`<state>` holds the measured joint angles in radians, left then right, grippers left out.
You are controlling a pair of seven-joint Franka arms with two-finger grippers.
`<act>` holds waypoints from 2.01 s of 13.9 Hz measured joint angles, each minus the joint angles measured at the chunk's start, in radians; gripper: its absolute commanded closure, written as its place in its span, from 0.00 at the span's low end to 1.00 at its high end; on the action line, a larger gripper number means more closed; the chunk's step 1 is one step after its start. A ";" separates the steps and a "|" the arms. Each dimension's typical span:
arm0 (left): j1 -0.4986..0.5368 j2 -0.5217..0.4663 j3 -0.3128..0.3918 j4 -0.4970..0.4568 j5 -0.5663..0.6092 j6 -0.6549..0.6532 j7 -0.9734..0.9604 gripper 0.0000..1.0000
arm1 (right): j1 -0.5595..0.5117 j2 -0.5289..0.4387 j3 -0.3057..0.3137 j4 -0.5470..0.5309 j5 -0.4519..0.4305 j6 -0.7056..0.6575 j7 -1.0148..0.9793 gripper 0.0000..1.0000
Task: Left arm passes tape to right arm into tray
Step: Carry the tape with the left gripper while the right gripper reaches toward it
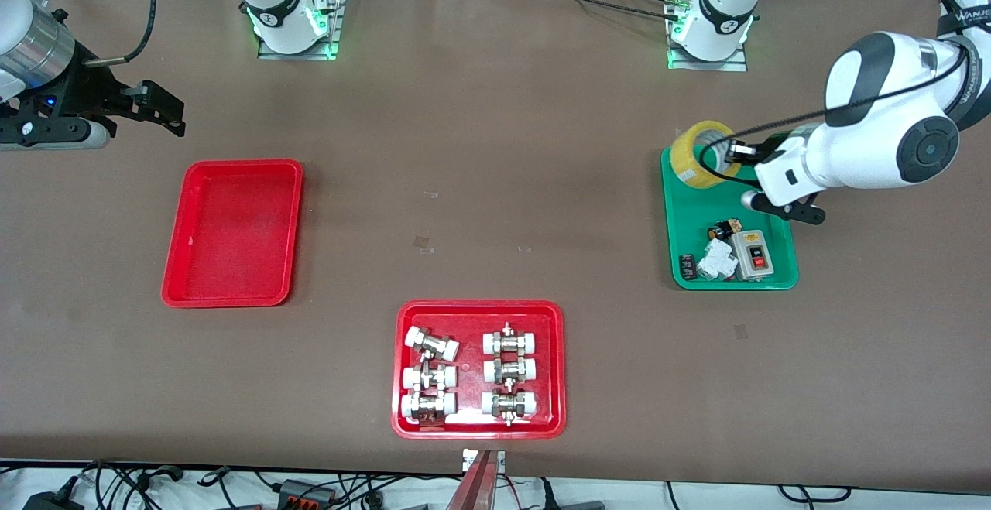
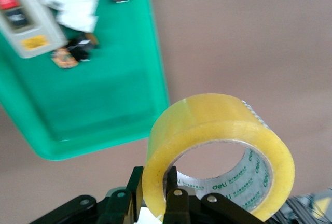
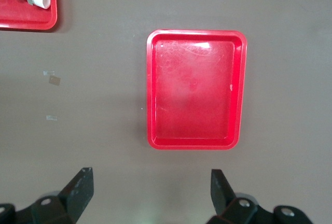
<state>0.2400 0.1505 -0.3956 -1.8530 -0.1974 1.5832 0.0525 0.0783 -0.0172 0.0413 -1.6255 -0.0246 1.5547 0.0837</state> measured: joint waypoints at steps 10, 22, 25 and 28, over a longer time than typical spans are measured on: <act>-0.323 0.218 -0.033 0.302 -0.293 0.188 -0.607 0.98 | 0.002 0.019 0.003 0.000 0.000 -0.003 0.000 0.00; -0.503 0.416 -0.028 0.415 -0.215 0.552 -0.668 0.98 | 0.003 0.197 0.006 0.001 0.473 -0.002 -0.064 0.00; -0.542 0.425 -0.027 0.416 -0.146 0.639 -0.681 0.98 | 0.004 0.254 0.006 0.001 0.696 0.003 -0.069 0.00; -0.584 0.436 -0.020 0.416 -0.120 0.737 -0.763 0.98 | 0.007 0.316 0.010 0.002 0.817 0.052 -0.151 0.00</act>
<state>-0.3443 0.5862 -0.4161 -1.4372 -0.3176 2.3198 -0.7100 0.0855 0.2985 0.0514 -1.6232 0.7925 1.6071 -0.0676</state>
